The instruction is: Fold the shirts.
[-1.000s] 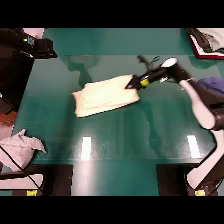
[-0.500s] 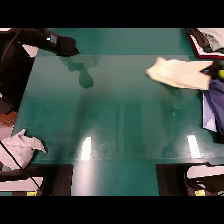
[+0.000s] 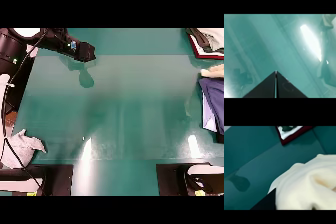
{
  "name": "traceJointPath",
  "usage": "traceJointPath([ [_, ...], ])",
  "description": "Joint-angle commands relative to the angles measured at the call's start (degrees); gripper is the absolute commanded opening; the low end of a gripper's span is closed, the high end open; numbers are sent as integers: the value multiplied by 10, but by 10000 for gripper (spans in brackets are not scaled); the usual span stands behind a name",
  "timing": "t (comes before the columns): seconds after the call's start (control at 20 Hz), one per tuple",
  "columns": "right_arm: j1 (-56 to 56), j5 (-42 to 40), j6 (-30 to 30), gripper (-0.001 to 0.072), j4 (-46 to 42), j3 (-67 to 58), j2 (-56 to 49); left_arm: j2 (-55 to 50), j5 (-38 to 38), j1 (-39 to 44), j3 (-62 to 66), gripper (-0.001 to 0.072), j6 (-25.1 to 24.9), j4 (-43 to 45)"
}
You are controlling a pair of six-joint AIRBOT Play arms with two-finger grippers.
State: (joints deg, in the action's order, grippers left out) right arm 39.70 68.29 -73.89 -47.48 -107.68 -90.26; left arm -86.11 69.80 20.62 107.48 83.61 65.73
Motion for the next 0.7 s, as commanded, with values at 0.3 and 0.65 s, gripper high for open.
traceJointPath([
  [0.3, 24, 145, -89, 11, -142, -6, 88, -2, -1, 3, 0, 24, -16, 3],
  [0.65, 24, 197, -139, 30, -391, 162, 175, -2, 18, 3, 0, 24, -42, 2],
])
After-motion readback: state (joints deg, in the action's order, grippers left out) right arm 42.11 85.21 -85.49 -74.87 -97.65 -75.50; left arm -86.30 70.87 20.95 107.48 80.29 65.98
